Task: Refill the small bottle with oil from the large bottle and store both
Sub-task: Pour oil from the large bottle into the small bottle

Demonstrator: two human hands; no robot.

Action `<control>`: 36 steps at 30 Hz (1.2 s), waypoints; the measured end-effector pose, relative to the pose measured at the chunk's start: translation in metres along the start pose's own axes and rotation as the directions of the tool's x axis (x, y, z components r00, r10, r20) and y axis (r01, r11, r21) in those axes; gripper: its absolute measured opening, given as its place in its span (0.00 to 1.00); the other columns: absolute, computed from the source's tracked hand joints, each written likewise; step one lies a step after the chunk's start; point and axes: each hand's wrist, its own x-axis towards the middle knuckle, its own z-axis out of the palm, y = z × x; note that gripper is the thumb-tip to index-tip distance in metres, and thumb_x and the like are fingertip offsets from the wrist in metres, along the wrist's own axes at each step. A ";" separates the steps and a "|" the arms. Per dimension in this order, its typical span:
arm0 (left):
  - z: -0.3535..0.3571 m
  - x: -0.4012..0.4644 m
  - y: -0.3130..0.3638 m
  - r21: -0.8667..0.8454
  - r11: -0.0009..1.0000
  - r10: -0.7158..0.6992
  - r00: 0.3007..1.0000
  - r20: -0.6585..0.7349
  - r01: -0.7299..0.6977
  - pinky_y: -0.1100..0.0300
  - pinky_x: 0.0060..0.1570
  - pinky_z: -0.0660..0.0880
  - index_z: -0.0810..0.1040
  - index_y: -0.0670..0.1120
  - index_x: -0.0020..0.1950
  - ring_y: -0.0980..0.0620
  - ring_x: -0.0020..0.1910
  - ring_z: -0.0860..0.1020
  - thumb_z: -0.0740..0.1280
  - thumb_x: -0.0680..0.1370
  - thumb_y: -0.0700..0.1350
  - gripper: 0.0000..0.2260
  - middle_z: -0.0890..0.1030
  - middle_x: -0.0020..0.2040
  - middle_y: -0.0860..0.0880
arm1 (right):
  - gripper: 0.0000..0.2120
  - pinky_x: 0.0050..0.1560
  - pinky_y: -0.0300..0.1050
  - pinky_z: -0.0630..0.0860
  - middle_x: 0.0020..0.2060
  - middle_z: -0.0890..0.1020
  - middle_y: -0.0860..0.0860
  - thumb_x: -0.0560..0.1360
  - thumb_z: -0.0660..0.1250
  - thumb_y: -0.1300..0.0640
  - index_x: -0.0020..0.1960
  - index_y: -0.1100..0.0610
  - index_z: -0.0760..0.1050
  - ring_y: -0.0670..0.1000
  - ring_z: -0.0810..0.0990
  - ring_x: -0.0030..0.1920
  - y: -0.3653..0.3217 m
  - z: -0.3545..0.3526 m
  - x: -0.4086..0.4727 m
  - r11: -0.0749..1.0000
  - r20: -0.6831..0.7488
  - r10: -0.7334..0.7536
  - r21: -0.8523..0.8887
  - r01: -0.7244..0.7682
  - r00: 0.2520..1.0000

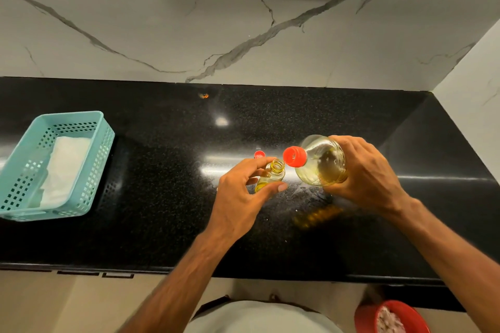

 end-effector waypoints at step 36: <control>0.006 0.010 0.009 0.037 0.999 -0.001 1.000 0.027 0.000 0.59 0.49 0.81 0.78 0.53 0.59 0.59 0.51 0.80 0.76 0.70 0.48 0.18 0.81 0.51 0.57 | 0.46 0.53 0.63 0.76 0.56 0.81 0.64 0.54 0.85 0.50 0.66 0.65 0.72 0.67 0.81 0.54 0.007 -0.048 0.024 0.968 0.109 -0.105 -0.218 0.126 0.989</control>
